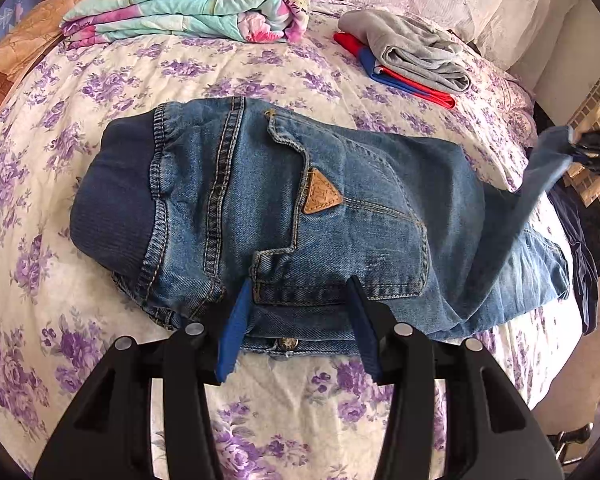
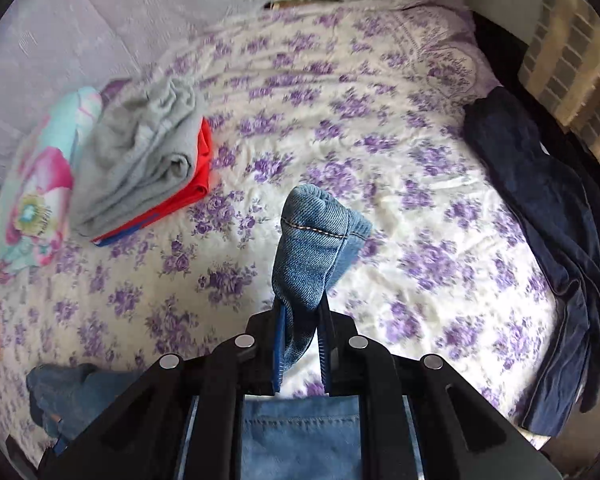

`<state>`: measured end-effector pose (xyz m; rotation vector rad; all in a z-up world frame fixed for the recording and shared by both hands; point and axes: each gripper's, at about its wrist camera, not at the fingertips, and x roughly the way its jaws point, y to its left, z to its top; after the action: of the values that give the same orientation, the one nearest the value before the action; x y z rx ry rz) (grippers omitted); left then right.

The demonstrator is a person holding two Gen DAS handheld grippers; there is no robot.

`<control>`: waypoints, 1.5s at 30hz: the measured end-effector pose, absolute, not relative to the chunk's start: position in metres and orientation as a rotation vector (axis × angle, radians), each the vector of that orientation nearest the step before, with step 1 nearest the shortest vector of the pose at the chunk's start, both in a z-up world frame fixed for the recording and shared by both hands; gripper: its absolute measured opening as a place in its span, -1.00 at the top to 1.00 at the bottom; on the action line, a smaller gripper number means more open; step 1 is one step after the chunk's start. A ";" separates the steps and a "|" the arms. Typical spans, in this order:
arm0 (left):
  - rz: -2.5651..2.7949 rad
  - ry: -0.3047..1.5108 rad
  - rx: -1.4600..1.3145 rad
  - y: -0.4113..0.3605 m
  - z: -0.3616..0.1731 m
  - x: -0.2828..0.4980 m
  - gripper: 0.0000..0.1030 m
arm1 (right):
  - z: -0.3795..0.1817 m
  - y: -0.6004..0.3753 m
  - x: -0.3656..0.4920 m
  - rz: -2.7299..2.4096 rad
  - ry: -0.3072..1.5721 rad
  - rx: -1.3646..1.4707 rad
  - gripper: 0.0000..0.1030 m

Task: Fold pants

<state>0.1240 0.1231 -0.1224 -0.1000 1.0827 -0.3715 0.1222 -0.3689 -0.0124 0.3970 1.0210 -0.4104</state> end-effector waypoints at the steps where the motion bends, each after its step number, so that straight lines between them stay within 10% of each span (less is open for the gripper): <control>1: -0.375 1.087 -0.099 0.123 -0.122 0.125 0.09 | -0.006 -0.376 0.088 -0.398 0.969 0.432 0.73; 12: -0.344 1.112 -0.051 0.121 -0.103 0.122 0.09 | -0.179 -0.407 -0.070 -0.344 0.872 0.734 0.71; 17: -0.385 1.062 -0.040 0.089 -0.075 0.107 0.09 | -0.163 -0.415 -0.106 -0.237 0.769 0.900 -0.15; 27: -0.360 1.102 0.106 0.002 -0.122 0.116 -0.08 | -0.205 -0.436 -0.110 -0.122 0.647 1.195 -0.14; 29: -0.352 1.098 0.127 -0.004 -0.122 0.114 -0.16 | -0.200 -0.441 -0.101 -0.177 0.621 1.149 0.66; 36: -0.331 1.084 0.158 -0.008 -0.125 0.103 -0.16 | -0.173 -0.452 -0.087 -0.224 0.688 0.994 0.72; 45: -0.468 1.045 0.032 0.022 -0.100 0.094 -0.13 | -0.118 -0.428 -0.114 -0.527 0.765 0.623 -0.06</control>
<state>0.0938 0.0221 -0.1001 0.0317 1.0451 -0.4685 -0.1137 -0.4280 -0.1184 0.6232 0.7654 -0.5269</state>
